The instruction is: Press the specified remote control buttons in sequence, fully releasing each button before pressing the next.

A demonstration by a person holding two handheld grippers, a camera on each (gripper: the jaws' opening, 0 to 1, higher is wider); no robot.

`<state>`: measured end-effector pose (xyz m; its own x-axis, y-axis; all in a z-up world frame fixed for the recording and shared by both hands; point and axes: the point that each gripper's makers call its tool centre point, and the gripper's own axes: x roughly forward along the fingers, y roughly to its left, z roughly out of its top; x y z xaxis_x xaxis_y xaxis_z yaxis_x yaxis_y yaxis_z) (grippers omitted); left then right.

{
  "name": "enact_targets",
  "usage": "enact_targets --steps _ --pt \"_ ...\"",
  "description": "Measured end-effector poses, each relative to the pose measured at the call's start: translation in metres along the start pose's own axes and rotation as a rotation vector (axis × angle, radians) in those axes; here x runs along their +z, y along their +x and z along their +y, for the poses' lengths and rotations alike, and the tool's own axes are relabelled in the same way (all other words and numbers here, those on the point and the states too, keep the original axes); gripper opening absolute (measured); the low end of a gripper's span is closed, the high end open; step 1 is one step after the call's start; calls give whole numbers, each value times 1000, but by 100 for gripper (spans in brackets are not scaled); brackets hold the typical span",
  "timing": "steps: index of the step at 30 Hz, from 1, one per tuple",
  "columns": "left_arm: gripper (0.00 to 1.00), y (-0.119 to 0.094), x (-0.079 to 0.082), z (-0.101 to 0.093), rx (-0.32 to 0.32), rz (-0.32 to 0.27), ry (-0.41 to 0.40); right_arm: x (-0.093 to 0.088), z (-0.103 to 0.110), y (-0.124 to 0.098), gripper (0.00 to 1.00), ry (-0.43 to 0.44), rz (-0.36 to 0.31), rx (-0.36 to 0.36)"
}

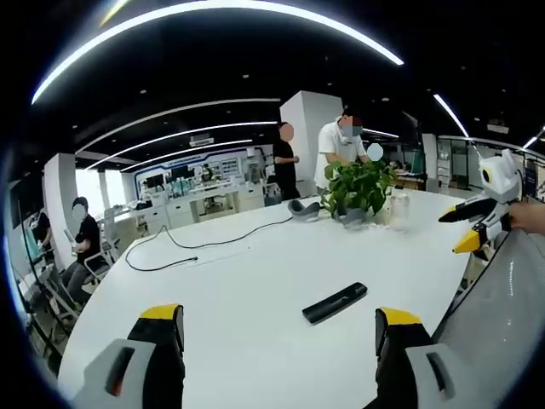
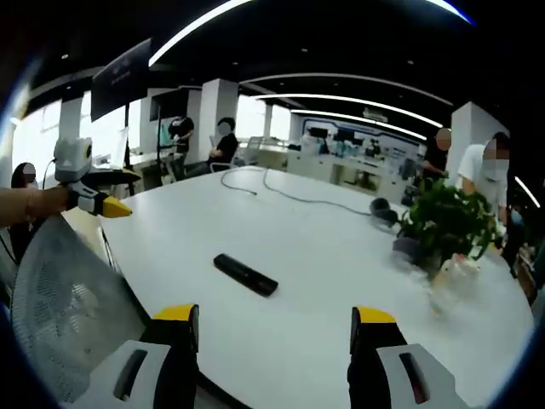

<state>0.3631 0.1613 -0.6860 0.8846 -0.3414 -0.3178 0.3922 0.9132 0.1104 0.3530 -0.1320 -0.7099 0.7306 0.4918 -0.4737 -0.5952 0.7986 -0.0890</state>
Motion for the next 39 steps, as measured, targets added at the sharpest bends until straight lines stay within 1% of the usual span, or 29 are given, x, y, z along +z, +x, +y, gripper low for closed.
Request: enact_targets --steps 13,16,25,29,39 --pt "98 -1 1 0 1 -10 -7 1 1 -1 71 2 -8 -2" --pt "98 -1 -1 1 0 -1 -5 2 1 -1 71 2 -13 -3" --pt "98 -2 1 1 2 -11 -8 1 2 -1 71 -3 -8 0" --pt "97 -1 -1 1 0 -3 -2 1 1 -1 71 0 -9 -2" --pt "97 -1 0 1 2 -8 -4 1 1 -1 70 -2 -9 -2"
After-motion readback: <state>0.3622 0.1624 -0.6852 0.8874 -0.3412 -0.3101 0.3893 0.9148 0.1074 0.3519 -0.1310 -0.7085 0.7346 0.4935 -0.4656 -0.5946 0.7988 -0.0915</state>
